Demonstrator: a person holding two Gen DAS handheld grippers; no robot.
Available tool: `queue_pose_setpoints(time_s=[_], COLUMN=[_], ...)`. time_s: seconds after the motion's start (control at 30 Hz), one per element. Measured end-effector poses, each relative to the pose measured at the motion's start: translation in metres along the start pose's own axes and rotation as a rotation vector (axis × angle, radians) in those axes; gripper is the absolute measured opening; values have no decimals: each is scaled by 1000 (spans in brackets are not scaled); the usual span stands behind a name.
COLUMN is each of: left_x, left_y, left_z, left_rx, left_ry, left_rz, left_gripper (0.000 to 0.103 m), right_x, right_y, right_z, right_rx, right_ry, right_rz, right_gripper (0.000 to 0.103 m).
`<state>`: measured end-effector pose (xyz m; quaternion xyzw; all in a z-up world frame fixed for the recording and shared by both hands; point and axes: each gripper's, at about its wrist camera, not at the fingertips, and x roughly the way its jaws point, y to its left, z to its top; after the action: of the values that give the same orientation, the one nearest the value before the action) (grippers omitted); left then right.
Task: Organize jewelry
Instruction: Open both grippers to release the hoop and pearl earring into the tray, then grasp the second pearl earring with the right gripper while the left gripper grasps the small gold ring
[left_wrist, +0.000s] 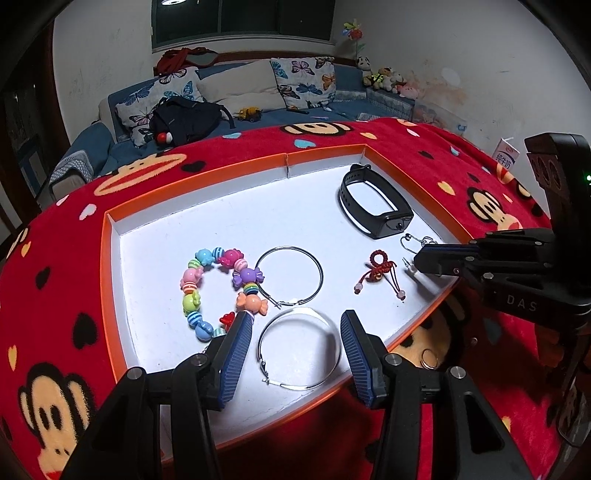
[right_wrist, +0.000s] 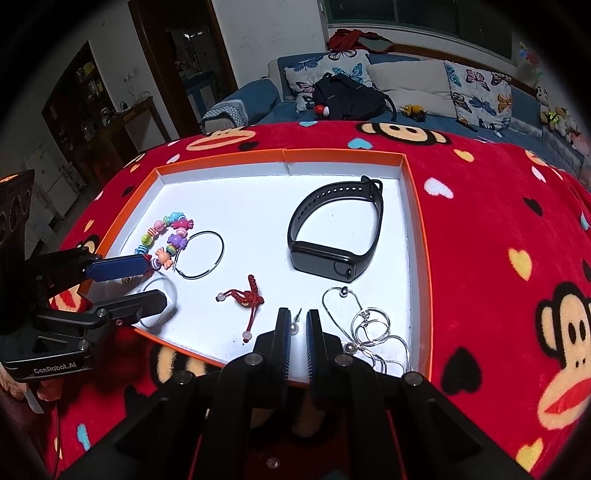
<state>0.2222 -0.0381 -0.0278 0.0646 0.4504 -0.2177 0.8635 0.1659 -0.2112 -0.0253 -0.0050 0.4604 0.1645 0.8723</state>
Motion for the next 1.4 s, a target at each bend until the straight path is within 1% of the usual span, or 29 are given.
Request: queue_pose_setpoints(time_s=[0.07, 0.13, 0.17, 0.2, 0.4, 0.6, 0.77, 0.87, 0.97, 1.13, 1.4], left_x=[-1, -4, -8, -11, -34, -53, -64, -67, -65, -60, -45], left_y=[0, -1, -2, -3, -11, -24, -38, -48, -54, -61, -67], left_z=[0, 0, 0, -1, -4, -17, -30, -39, -45, -54, -57], left_rx=[1, 3, 5, 6, 7, 25, 48, 62, 69, 66, 72], left_ry=[-3, -10, -17, -25, -64, -74, -78, -72, -61, -39, -17], left_rz=[6, 15, 19, 21, 27, 26, 12, 0, -9, -26, -55], left_gripper=[54, 54, 54, 54, 54, 54, 54, 54, 54, 54, 54], right_x=[-2, -2, -5, -7, -24, -44, -50, -51, -48, -41, -30], right_y=[0, 0, 1, 1, 8, 16, 19, 17, 16, 19, 23], right_z=[0, 0, -1, -1, -8, -24, -43, -56, -68, -75, -73], right_rx=[1, -5, -10, -13, -56, -96, -114, -120, -131, -152, -166], right_ry=[-2, -1, -3, -9, -40, -61, -46, -21, 7, 35, 19], right_rz=[2, 1, -1, -2, -19, -13, -5, -4, -8, -7, -7], right_gripper=[13, 23, 31, 32, 32, 32, 32, 32, 32, 32, 31])
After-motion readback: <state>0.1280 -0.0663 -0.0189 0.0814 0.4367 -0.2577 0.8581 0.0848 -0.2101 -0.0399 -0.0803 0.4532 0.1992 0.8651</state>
